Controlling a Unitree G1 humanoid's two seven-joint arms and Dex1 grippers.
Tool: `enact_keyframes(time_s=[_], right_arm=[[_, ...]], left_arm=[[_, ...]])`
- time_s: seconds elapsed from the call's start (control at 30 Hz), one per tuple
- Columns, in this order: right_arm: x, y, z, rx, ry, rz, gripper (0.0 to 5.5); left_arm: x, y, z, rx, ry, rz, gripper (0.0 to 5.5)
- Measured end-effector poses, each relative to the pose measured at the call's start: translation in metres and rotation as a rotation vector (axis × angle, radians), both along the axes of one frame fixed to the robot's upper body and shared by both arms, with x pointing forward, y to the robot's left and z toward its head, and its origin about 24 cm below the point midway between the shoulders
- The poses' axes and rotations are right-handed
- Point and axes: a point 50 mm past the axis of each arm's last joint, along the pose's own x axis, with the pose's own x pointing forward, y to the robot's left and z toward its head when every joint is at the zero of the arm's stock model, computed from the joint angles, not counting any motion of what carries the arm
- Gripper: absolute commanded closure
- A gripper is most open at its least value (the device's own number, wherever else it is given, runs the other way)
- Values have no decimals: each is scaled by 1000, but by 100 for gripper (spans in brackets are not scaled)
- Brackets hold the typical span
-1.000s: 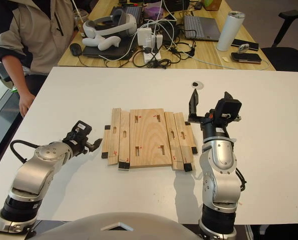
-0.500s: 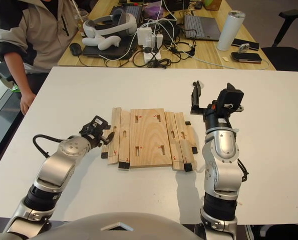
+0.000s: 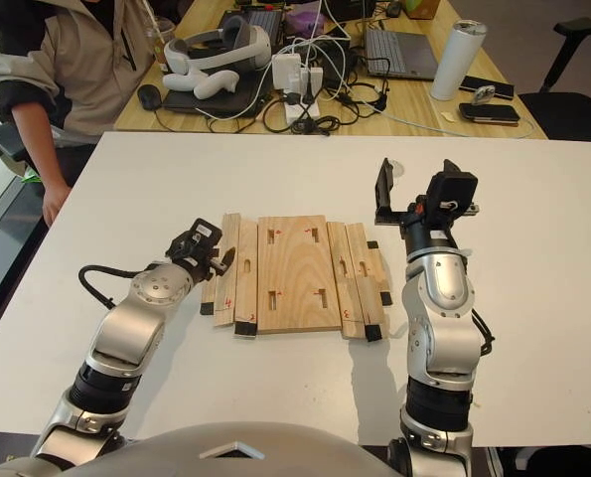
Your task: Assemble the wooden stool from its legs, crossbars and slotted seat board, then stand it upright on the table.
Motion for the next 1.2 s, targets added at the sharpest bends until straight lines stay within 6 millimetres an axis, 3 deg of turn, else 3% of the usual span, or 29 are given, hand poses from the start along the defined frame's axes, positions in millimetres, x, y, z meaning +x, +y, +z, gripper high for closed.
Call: enact_keyframes(time_s=[0.27,0.7,0.93,1.2], right_arm=[[0,-5,-9,-24,34,14,73],[-2,-8,-11,-46,55,29,73],[-1,-7,-10,-53,57,56,73],[-1,-5,-10,-53,59,64,73]], left_arm=[[-6,-1,-13,114,2,-27,179],[-19,7,-16,51,19,51,179],[-21,-4,-16,-130,60,123,179],[-18,6,-8,-197,21,224,179]])
